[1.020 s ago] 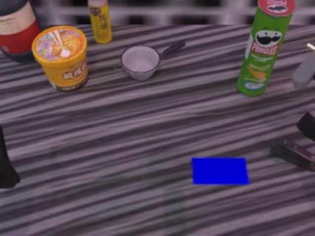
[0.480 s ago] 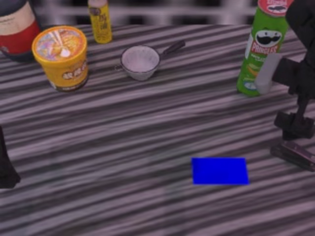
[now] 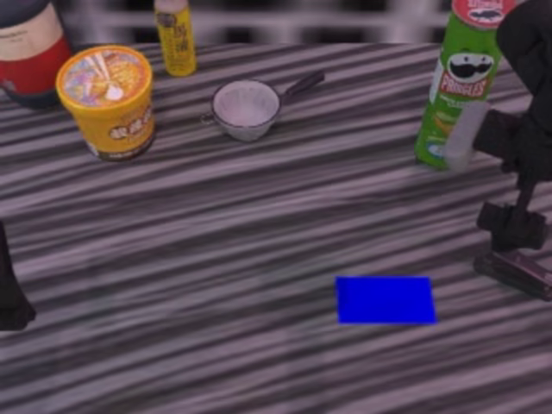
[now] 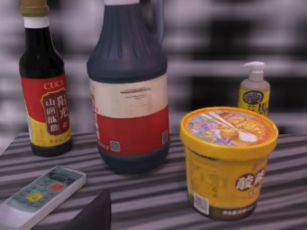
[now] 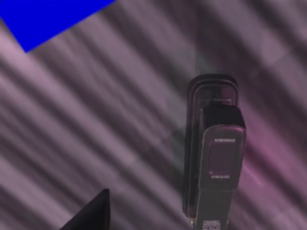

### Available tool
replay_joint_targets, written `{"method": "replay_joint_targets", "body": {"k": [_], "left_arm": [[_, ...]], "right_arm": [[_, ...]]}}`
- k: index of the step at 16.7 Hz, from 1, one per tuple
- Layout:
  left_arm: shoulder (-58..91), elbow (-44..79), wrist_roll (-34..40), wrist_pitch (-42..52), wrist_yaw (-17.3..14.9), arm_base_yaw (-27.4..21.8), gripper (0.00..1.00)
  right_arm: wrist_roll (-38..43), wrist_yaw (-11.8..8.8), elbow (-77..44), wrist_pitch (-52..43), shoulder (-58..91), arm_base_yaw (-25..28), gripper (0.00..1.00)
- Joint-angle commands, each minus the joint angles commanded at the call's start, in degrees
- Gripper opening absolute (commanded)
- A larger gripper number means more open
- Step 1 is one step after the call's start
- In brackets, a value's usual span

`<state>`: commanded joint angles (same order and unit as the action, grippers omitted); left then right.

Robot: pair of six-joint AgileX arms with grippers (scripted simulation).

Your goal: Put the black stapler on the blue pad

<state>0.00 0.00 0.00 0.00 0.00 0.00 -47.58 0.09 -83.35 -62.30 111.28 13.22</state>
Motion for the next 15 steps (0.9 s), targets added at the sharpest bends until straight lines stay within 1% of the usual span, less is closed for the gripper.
{"method": "replay_joint_targets", "body": {"k": [5, 7, 12, 15], "left_arm": [[0.00, 0.00, 0.00, 0.00, 0.00, 0.00, 1.00], [0.00, 0.00, 0.00, 0.00, 0.00, 0.00, 1.00], [0.00, 0.00, 0.00, 0.00, 0.00, 0.00, 1.00], [0.00, 0.00, 0.00, 0.00, 0.00, 0.00, 1.00]], "right_arm": [[0.20, 0.03, 7.30, 13.09, 4.90, 0.15, 1.00], [0.25, 0.04, 9.76, 16.94, 6.60, 0.21, 1.00], [0.26, 0.04, 10.77, 18.35, 7.34, 0.24, 1.00], [0.26, 0.04, 10.77, 18.35, 7.34, 0.24, 0.77]]}}
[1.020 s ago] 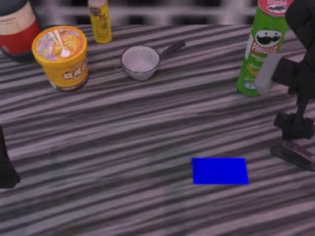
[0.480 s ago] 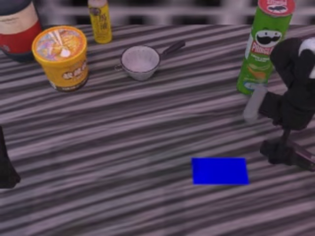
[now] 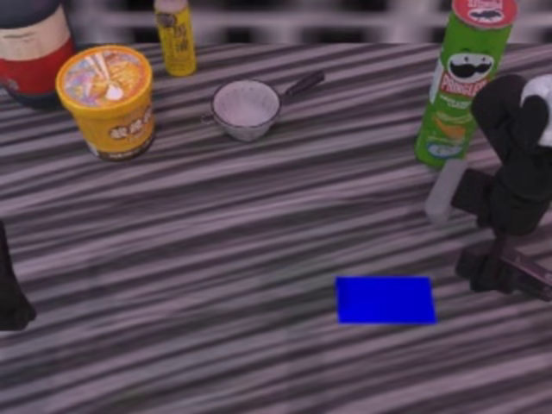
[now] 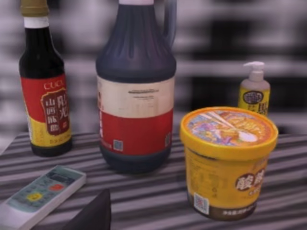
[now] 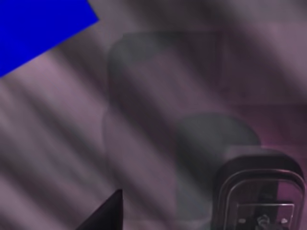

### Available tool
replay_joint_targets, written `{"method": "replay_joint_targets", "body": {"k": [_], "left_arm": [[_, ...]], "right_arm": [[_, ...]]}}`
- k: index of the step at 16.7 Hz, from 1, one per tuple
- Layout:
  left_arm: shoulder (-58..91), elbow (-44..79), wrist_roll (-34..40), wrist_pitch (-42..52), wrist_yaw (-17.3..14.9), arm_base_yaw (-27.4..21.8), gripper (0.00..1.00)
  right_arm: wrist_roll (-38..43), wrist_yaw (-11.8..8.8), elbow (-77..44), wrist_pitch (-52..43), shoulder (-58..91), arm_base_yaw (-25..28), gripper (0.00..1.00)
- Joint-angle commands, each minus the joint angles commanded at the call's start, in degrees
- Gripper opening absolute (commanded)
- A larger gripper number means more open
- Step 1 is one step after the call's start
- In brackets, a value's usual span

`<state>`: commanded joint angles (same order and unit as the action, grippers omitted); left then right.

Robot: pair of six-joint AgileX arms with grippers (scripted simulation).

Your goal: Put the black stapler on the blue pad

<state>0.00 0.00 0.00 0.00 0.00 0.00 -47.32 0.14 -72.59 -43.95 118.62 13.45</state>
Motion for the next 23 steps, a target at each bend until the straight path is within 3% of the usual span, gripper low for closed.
{"method": "replay_joint_targets", "body": {"k": [10, 20, 23], "left_arm": [[0.00, 0.00, 0.00, 0.00, 0.00, 0.00, 1.00], [0.00, 0.00, 0.00, 0.00, 0.00, 0.00, 1.00], [0.00, 0.00, 0.00, 0.00, 0.00, 0.00, 1.00]], "right_arm": [[0.00, 0.00, 0.00, 0.00, 0.00, 0.00, 0.02], [0.02, -0.01, -0.21, -0.21, -0.43, -0.12, 0.00], [-0.13, -0.12, -3.36, -4.33, -1.90, -0.04, 0.00]]}}
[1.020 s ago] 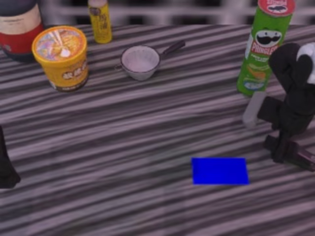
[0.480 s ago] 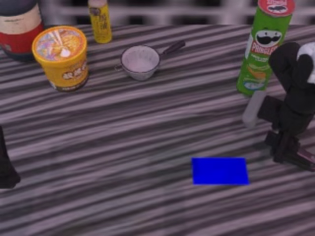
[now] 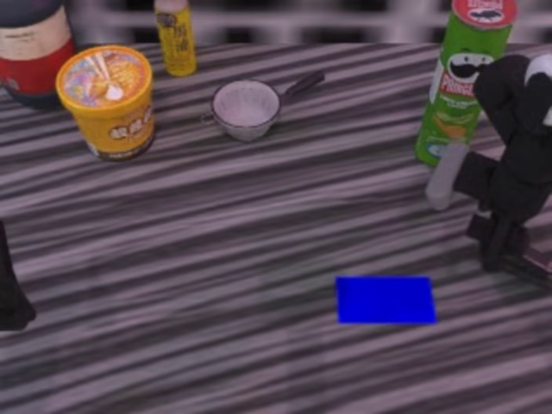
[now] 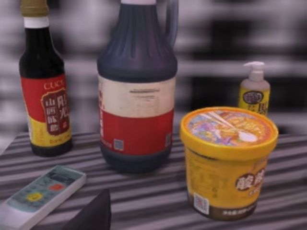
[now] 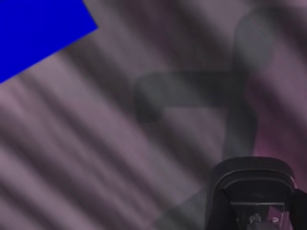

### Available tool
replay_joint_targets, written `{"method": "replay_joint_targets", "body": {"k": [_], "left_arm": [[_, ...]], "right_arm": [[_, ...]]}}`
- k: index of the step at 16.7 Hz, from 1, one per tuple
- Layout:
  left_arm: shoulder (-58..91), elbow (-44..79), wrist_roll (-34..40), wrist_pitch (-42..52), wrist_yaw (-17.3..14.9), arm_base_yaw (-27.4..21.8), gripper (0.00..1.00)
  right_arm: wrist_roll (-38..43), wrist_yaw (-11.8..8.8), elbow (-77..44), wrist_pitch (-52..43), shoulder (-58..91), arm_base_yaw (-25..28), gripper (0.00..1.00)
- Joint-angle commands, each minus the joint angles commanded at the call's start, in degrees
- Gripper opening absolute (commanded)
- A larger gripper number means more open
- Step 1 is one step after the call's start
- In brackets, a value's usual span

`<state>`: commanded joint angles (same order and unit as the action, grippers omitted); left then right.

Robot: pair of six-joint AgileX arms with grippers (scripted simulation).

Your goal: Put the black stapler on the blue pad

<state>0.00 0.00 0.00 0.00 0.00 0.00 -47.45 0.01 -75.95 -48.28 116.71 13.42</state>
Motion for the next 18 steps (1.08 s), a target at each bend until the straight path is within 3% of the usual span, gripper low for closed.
{"method": "replay_joint_targets", "body": {"k": [7, 14, 18], "left_arm": [[0.00, 0.00, 0.00, 0.00, 0.00, 0.00, 1.00], [0.00, 0.00, 0.00, 0.00, 0.00, 0.00, 1.00], [0.00, 0.00, 0.00, 0.00, 0.00, 0.00, 1.00]], "right_arm": [[-0.08, 0.07, -9.05, -16.13, -6.37, 0.35, 0.00], [1.58, 0.32, -9.58, -15.84, -6.48, 0.38, 0.00], [11.79, 1.68, -12.01, -13.81, -6.61, 1.65, 0.00]]}}
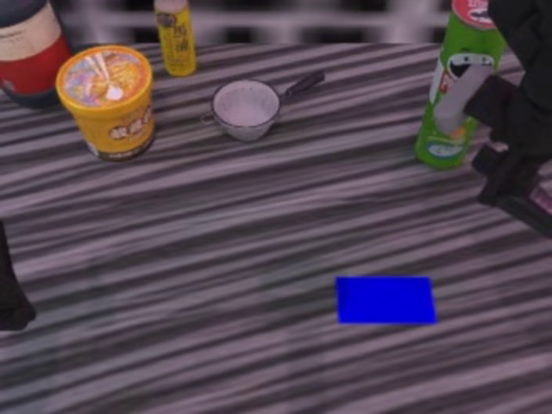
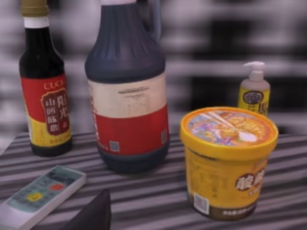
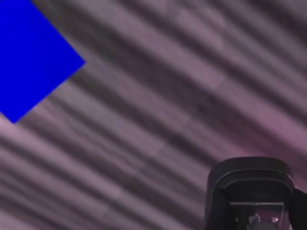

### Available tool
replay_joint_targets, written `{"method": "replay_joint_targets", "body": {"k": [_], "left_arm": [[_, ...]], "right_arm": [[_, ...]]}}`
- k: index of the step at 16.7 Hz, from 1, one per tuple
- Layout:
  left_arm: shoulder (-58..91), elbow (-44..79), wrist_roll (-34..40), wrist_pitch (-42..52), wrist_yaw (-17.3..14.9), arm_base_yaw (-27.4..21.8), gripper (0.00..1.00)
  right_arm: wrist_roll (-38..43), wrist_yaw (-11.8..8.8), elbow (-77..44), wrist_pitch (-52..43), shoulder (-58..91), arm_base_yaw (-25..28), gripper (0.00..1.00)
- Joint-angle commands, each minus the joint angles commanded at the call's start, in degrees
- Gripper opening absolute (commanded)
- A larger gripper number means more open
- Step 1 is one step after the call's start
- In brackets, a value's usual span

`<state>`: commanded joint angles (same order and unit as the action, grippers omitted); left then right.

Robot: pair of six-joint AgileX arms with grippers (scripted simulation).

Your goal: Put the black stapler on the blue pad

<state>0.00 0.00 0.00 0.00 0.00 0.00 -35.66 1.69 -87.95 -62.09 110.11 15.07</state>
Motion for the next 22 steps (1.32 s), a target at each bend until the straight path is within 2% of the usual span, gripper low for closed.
{"method": "replay_joint_targets", "body": {"k": [3, 5, 11, 16, 22], "left_arm": [[0.00, 0.00, 0.00, 0.00, 0.00, 0.00, 1.00], [0.00, 0.00, 0.00, 0.00, 0.00, 0.00, 1.00], [0.00, 0.00, 0.00, 0.00, 0.00, 0.00, 1.00], [0.00, 0.00, 0.00, 0.00, 0.00, 0.00, 1.00], [0.00, 0.00, 0.00, 0.00, 0.00, 0.00, 1.00]], "right_arm": [[13.93, 1.36, -2.16, 1.70, 0.01, 1.18, 0.00], [26.29, 2.24, -3.25, 2.49, 0.14, 2.02, 0.00], [71.08, 3.70, -3.40, 2.03, 0.89, 4.85, 0.00], [105.42, 3.04, -1.42, -1.47, 1.51, 7.55, 0.00], [135.16, 0.79, 1.07, -5.66, -0.43, 10.18, 0.00]]}}
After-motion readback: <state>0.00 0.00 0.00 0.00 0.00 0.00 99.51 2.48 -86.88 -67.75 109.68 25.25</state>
